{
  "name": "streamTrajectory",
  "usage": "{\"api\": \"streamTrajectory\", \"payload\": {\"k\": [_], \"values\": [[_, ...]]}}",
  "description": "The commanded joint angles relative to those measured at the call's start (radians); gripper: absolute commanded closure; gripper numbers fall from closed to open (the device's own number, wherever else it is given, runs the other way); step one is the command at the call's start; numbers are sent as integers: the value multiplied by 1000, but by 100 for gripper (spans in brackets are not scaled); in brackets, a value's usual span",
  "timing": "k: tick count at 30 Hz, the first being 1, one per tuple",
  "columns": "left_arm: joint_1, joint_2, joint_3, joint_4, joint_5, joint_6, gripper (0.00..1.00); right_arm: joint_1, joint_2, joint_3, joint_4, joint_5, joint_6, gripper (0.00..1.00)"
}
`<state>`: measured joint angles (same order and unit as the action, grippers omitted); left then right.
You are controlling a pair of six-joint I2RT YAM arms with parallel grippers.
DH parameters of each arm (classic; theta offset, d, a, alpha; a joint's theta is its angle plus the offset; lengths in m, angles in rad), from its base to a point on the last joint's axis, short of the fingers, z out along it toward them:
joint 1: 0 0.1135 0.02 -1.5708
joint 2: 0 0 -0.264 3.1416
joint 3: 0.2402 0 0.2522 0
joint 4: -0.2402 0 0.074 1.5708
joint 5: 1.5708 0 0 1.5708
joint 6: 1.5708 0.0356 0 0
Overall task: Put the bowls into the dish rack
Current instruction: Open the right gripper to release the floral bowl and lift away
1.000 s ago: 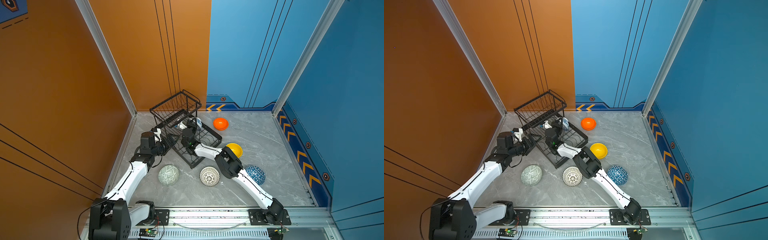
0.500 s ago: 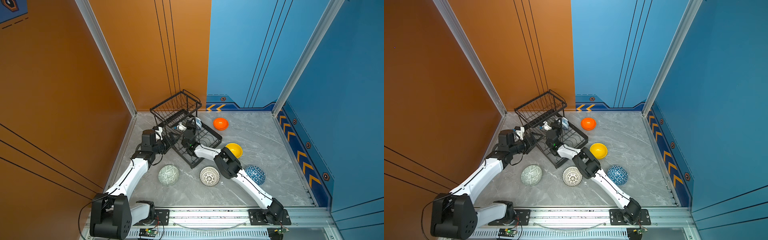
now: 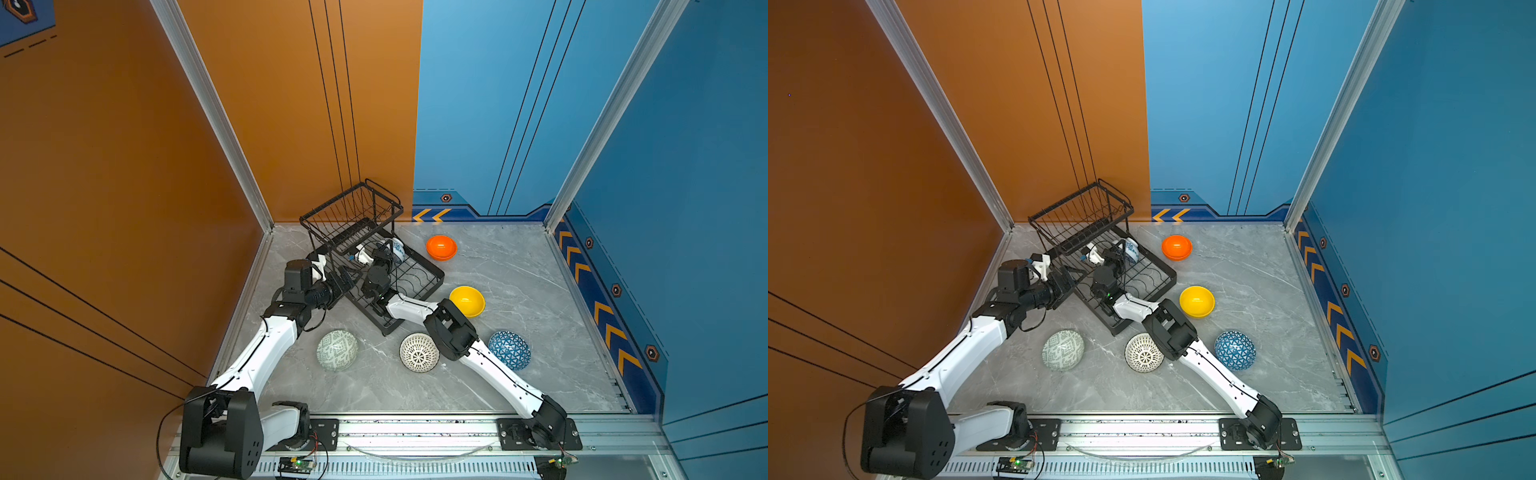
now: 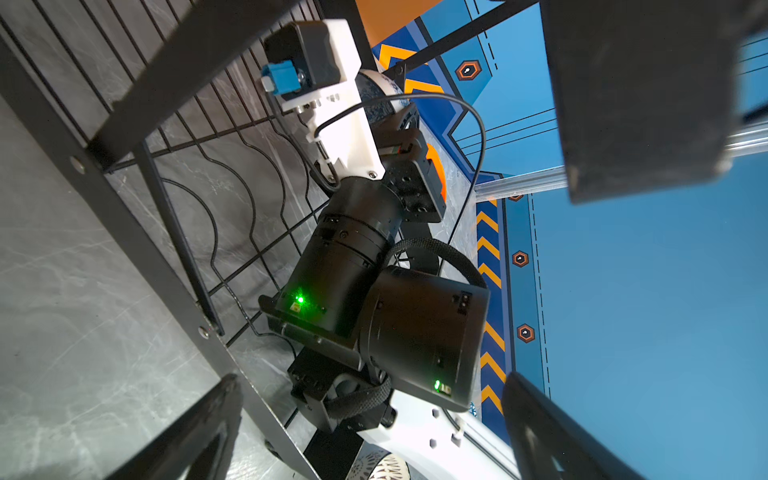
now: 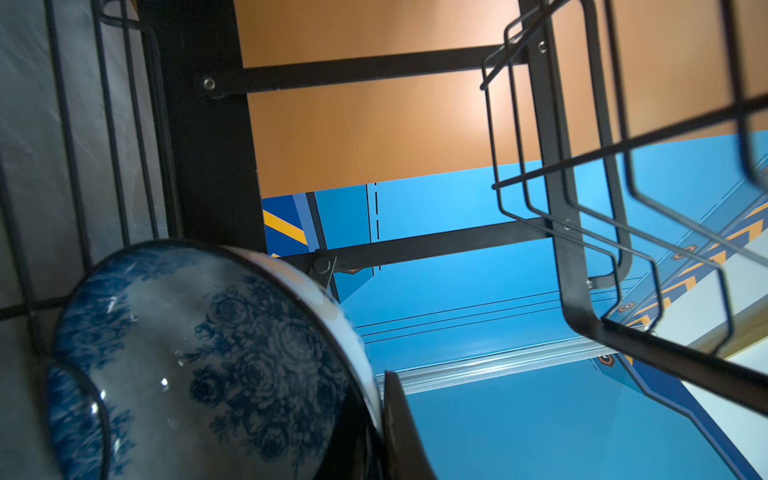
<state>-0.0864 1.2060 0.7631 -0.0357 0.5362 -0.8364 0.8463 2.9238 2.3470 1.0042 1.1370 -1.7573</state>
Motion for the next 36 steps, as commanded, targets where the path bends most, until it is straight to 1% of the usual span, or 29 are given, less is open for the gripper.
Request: {"api": "streamTrajectory", "payload": {"k": [1,5,6,12,15,17,22,30,36], "values": [[-6,-27,22,-13,7,20,2,23,-11,14,-163,140,132,100],[-5,-41,21,-19,5,23,2,34,-54,14,-380,178,330,99],[-6,-45,23,-22,4,25,2,35,-58,15,-407,185,355,98],[-7,-59,24,-29,2,26,2,35,-85,-11,-437,223,400,91],[-6,-63,25,-28,-1,28,2,35,-128,-49,-563,223,540,86],[-5,-66,24,-29,-2,26,2,35,-163,-65,-697,217,679,80],[7,-75,20,-28,2,17,2,35,-244,-92,-946,173,956,72],[26,-83,7,-12,9,-6,2,40,-338,-150,-1089,99,1167,65],[44,-92,8,3,21,-26,2,37,-369,-166,-1158,58,1246,61]]}}
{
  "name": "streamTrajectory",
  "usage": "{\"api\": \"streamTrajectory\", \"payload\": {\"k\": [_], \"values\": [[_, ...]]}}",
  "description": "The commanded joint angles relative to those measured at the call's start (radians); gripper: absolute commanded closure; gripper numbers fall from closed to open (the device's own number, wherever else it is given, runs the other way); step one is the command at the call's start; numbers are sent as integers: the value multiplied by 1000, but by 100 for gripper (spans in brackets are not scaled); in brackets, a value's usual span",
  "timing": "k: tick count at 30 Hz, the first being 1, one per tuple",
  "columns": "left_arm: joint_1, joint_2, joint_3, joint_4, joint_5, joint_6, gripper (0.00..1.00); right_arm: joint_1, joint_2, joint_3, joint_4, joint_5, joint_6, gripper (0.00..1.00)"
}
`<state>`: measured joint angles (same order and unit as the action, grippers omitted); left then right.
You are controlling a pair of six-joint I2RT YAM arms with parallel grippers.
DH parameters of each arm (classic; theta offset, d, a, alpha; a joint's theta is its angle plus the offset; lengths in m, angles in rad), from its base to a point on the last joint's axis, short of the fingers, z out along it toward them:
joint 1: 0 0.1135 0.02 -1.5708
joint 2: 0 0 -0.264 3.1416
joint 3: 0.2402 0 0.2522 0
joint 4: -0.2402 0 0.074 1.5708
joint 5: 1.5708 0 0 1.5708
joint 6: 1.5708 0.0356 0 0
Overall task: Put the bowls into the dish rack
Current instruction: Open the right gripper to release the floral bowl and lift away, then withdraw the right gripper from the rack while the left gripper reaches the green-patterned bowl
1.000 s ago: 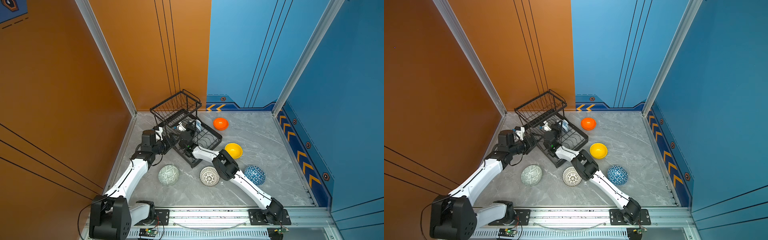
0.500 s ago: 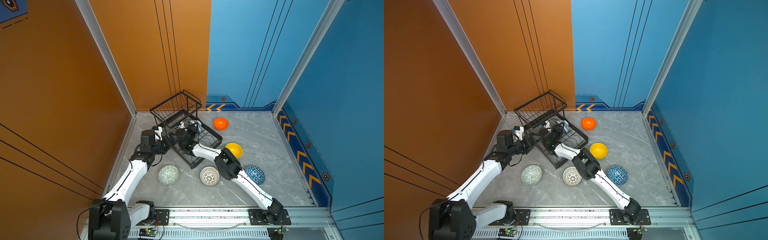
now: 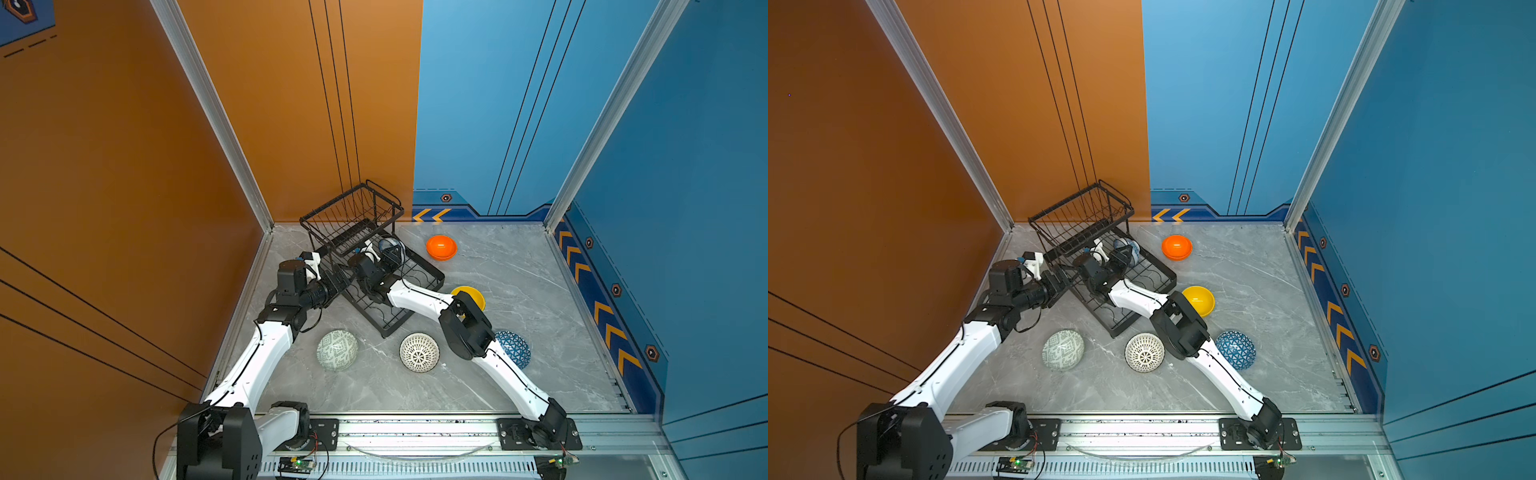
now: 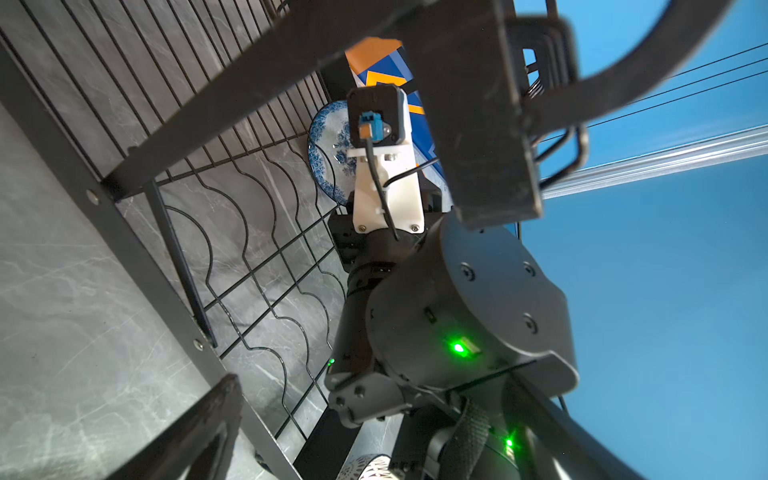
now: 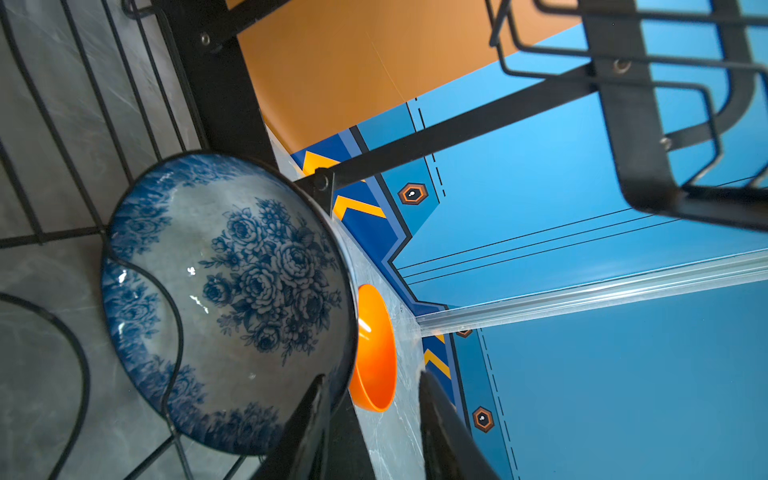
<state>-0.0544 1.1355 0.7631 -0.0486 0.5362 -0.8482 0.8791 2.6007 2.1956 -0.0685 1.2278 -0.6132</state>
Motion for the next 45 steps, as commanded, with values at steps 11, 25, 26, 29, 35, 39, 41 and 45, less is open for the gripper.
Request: {"api": "streamTrajectory", "payload": {"k": [11,25,26,29,35,39,41,45], "values": [[70,-48,46,-10,37,-18,2,-5,-174,-152,-161,-110,274,50],[125,-139,-6,-94,14,-22,2,22,-450,-416,-225,-244,491,13],[124,-147,-10,-105,10,-19,2,21,-470,-439,-232,-255,507,10],[122,-181,-23,-179,-14,-3,2,14,-558,-516,-248,-298,567,2],[45,-222,-21,-353,-119,79,2,-56,-715,-649,-341,-459,715,0],[-32,-228,12,-504,-250,133,2,-108,-798,-718,-376,-537,729,0],[-40,-197,40,-593,-263,167,2,-127,-839,-748,-384,-571,727,0],[-62,-167,76,-744,-347,229,2,-170,-947,-796,-390,-716,759,0]]}}
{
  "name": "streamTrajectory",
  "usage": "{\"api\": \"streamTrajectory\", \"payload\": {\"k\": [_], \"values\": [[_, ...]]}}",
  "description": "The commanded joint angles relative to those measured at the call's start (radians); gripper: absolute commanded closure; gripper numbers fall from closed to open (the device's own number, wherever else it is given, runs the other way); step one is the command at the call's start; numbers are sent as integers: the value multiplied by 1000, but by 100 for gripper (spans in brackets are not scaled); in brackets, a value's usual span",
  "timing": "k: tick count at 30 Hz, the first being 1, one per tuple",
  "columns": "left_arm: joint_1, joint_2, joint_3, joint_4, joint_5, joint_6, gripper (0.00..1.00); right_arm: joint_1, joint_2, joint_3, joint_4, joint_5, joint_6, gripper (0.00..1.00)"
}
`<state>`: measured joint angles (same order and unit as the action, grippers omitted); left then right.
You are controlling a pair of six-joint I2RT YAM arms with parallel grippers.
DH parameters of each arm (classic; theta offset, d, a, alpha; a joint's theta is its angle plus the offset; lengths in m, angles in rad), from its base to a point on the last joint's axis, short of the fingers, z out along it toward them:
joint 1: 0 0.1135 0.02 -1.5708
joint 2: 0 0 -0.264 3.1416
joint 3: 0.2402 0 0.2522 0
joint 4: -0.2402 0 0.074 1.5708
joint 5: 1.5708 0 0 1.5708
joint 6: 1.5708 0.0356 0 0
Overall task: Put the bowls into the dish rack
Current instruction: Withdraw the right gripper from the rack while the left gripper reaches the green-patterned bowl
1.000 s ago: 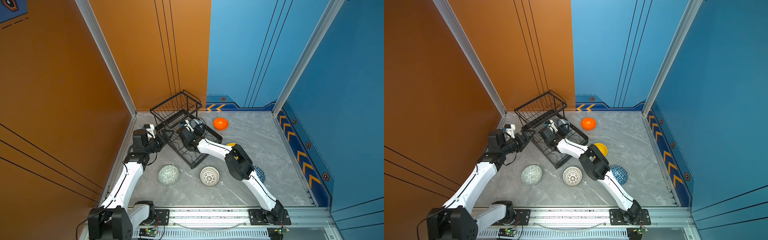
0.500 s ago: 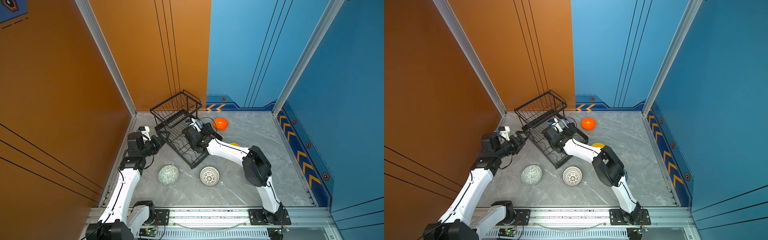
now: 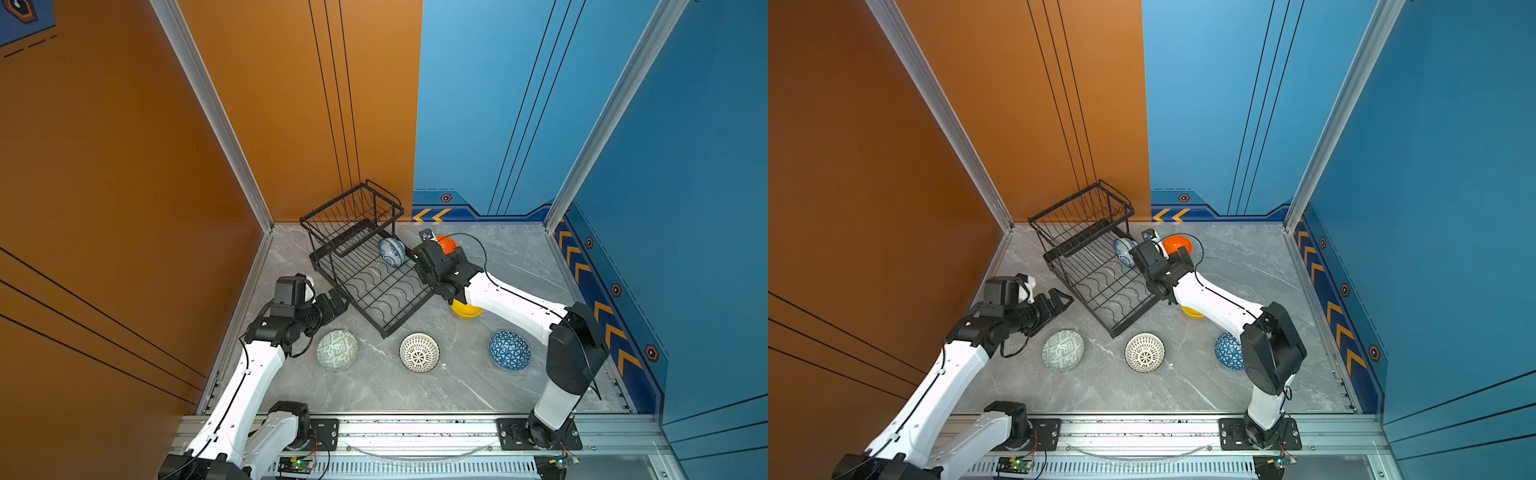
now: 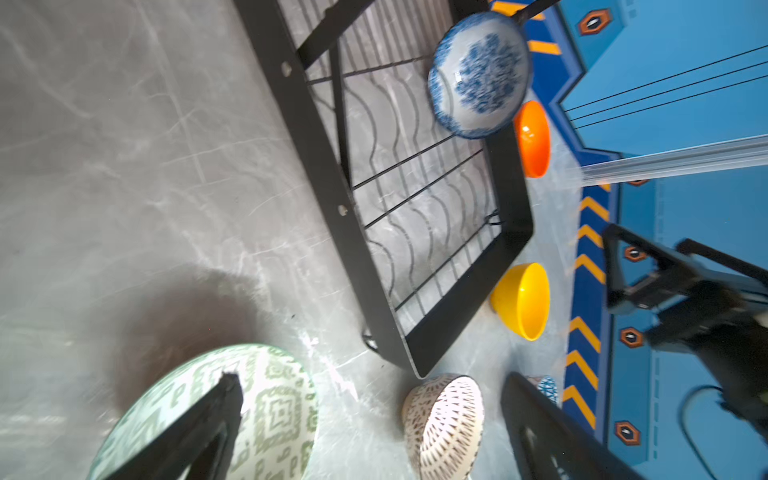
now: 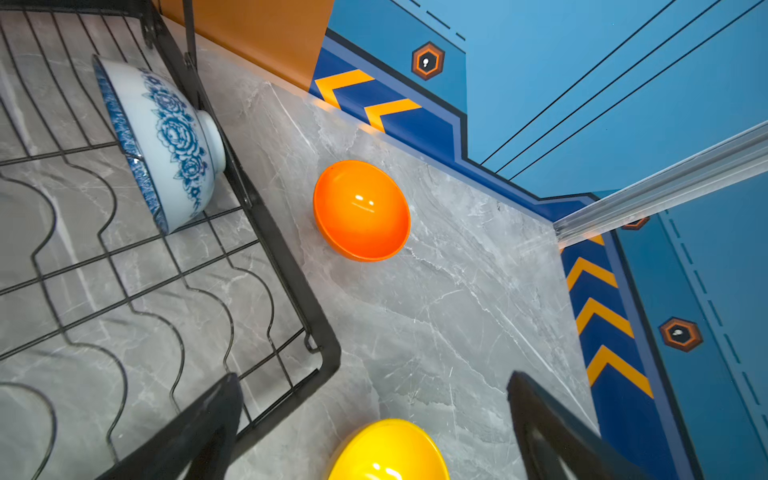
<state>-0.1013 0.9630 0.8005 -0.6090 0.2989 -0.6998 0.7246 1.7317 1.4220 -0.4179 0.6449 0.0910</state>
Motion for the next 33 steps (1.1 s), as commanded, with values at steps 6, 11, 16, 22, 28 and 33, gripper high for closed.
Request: {"api": "streamTrajectory", "payload": {"k": [6,11,16,22,28,33], "values": [[-16,8,56,-338,-246,147,2,-52,-147,-37,-65,-230,71,0],[-25,25,73,-418,-259,119,2,-53,-145,-40,-59,-319,99,0],[-27,-6,30,-457,-208,37,2,-52,-141,-37,-56,-383,111,0],[-45,-45,-10,-453,-240,-42,2,-56,-151,-53,-38,-424,123,0],[-95,-65,-74,-408,-308,-127,2,-64,-164,-76,-19,-459,142,0],[-112,-62,-129,-334,-345,-165,2,-66,-161,-82,-16,-464,147,0]]}}
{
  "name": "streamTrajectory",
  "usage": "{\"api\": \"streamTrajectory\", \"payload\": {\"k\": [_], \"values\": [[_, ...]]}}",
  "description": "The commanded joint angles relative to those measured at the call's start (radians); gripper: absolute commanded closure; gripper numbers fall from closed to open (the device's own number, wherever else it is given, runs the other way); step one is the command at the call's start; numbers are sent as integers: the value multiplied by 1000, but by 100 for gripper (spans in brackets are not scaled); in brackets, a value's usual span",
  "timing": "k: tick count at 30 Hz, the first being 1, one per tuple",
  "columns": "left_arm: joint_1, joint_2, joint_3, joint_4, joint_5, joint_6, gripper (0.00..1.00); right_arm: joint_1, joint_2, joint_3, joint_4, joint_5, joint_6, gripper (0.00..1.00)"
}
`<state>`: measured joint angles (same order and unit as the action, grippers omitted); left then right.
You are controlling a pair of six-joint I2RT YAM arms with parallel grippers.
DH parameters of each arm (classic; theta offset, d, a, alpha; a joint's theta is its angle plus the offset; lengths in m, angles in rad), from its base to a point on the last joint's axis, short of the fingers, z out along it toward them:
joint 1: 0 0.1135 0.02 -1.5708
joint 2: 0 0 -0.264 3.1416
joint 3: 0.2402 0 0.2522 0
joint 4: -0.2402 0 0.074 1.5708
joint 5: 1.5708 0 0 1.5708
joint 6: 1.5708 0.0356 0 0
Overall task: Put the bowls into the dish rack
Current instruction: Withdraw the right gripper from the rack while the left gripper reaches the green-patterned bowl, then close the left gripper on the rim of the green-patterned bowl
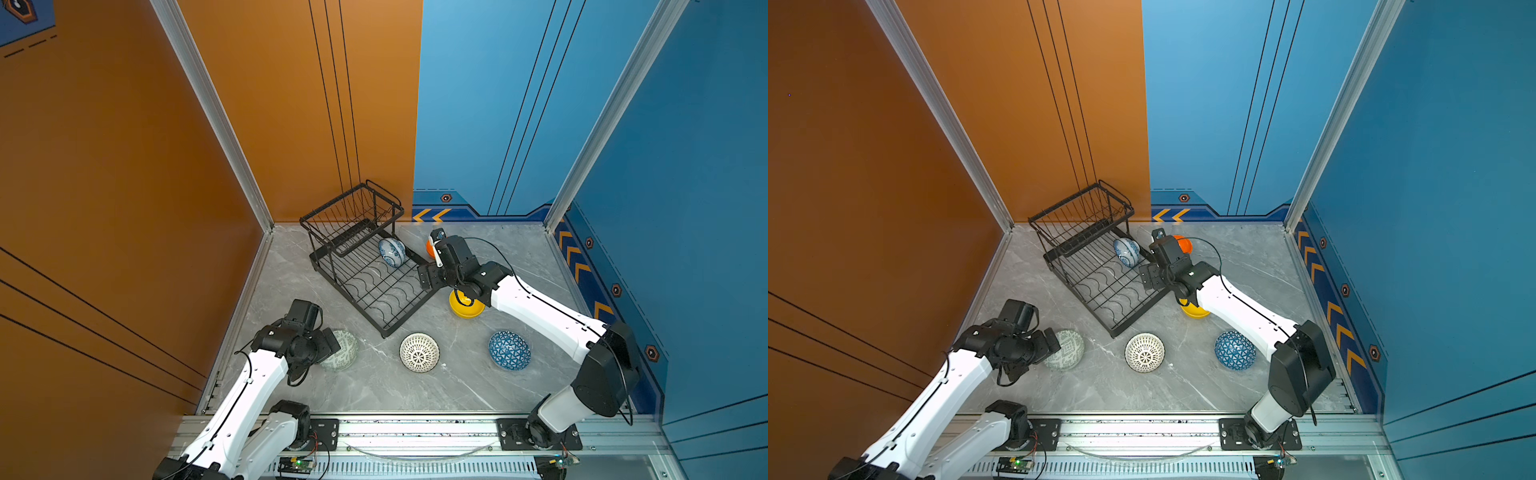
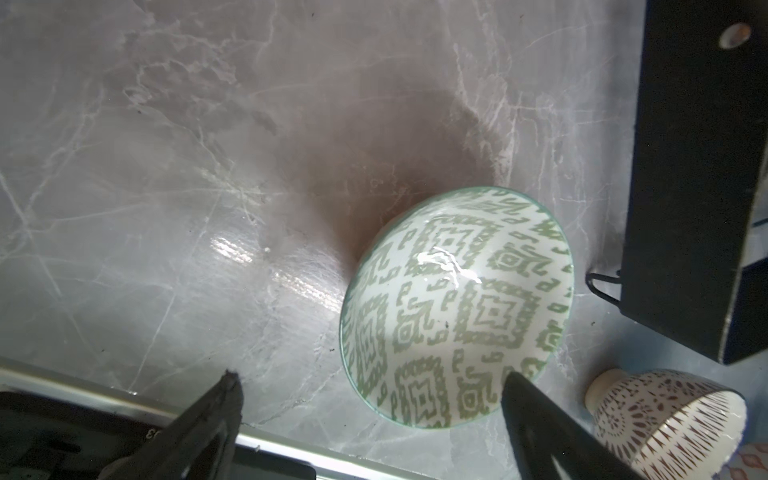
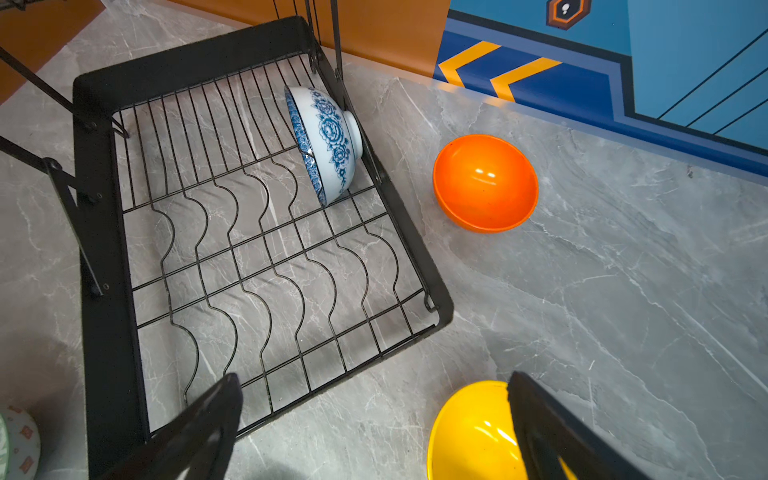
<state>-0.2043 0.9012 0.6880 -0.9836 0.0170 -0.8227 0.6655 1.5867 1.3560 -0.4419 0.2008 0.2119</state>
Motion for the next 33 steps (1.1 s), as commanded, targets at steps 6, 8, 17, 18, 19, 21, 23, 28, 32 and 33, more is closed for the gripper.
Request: {"api": "streamTrajectory", "payload": {"k": [6,8,17,18,19,21,23,28,32,33], "values": [[13,53,-74,171,-31,-43,12,-7,-5,-20,16,-23,32,0],[15,93,-75,190,-21,-31,21,-7,-2,-20,13,-18,32,0],[41,91,-128,256,2,-9,55,-10,8,-17,10,-13,34,0],[42,101,-133,266,16,-4,60,-10,10,-16,9,-12,35,0],[42,112,-132,271,26,-2,65,-10,12,-16,8,-13,36,0],[40,128,-132,275,31,8,70,-10,12,-16,8,-14,39,0],[41,125,-136,278,29,12,74,-10,9,-17,8,-14,43,0],[42,97,-149,294,16,8,83,-9,12,-16,8,-13,50,0],[56,95,-160,326,39,10,99,-4,18,-18,8,-17,53,0],[62,92,-162,330,45,11,100,-2,18,-18,8,-20,53,0]]}}
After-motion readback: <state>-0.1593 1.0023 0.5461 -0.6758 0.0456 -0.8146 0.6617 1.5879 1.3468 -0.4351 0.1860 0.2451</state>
